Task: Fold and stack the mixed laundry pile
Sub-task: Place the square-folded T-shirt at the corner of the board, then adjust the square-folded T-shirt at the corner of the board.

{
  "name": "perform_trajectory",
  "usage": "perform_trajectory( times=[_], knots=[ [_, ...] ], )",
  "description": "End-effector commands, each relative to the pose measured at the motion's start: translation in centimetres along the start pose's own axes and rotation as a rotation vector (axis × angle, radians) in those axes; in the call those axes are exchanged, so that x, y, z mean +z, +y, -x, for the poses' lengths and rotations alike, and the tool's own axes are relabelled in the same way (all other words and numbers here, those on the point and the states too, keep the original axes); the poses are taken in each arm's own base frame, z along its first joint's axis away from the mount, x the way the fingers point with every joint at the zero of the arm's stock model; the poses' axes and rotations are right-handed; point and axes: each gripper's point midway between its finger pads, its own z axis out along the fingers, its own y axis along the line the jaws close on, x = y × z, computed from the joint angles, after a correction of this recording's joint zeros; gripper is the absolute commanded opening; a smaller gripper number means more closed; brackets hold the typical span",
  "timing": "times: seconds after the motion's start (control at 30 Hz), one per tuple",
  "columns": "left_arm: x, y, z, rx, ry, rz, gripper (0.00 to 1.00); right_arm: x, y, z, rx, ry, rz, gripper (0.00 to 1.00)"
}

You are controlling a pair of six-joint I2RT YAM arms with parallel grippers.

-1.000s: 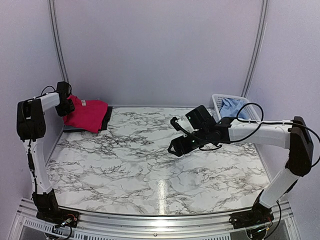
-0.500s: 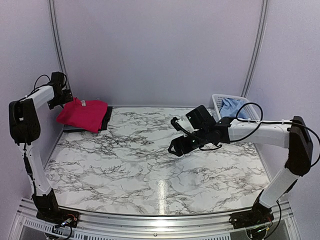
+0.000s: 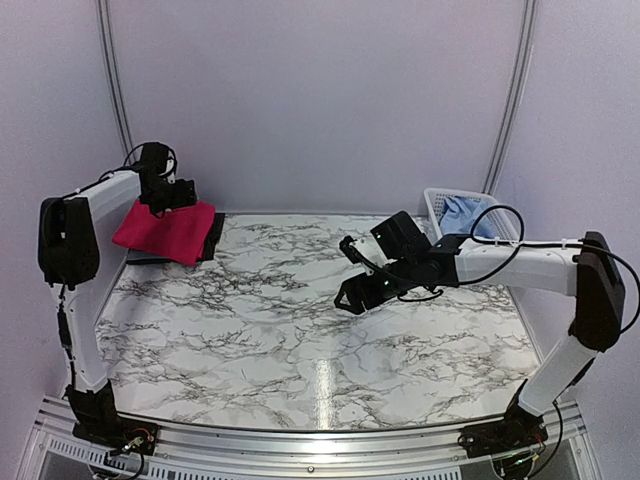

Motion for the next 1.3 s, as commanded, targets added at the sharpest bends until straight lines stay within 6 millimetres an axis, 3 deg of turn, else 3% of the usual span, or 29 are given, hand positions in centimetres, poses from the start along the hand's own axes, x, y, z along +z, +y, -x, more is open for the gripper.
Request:
perform_trajectory(
  times=[0.0,0.17,0.27,0.43,0.53,0.7,0.77,0.9,1.03,1.17,1.27],
  knots=[
    [3.4,-1.3,-1.7,-0.008,0.049,-0.006,0.86,-0.2,-0.1,0.5,-0.002,-0.015,0.001,0.74],
    [6.3,-2.9,-2.5,0.057,0.055,0.029,0.85,-0.3,-0.8,0.0,0.003,-0.002,-0.009,0.74],
    [7.2,-3.2,-3.3,0.140,0.053,0.130,0.96,-0.4,-1.4,0.0,0.014,-0.003,-0.016,0.74],
    [9.0,-1.7,-5.3,0.185,0.096,0.267,0.99,-0.8,-2.2,0.0,0.031,-0.007,-0.026,0.74],
    [9.6,0.0,-5.0,0.136,0.088,0.329,0.99,-0.7,-2.3,-0.2,0.032,0.000,-0.027,0.74],
    [12.3,1.7,-4.5,-0.209,0.098,0.076,0.99,-0.9,-2.4,-0.2,0.035,0.004,-0.034,0.74],
    [12.6,0.3,-3.7,-0.243,0.086,-0.046,0.99,-1.1,-2.5,-0.1,0.035,0.001,-0.043,0.74],
    [10.7,-1.8,-0.4,-0.231,0.028,-0.162,0.99,-1.2,-2.6,0.0,0.044,-0.004,-0.049,0.74],
    [5.5,-0.9,3.7,-0.184,-0.078,-0.108,0.99,-1.4,-2.4,0.4,0.067,-0.024,-0.041,0.74],
    [0.5,4.0,6.9,-0.209,-0.169,0.003,0.99,-1.6,-2.2,0.5,0.085,-0.038,-0.032,0.74],
    [-1.9,7.7,7.2,-0.249,-0.192,0.102,0.99,-1.7,-2.1,0.3,0.096,-0.041,-0.024,0.74]
  ],
)
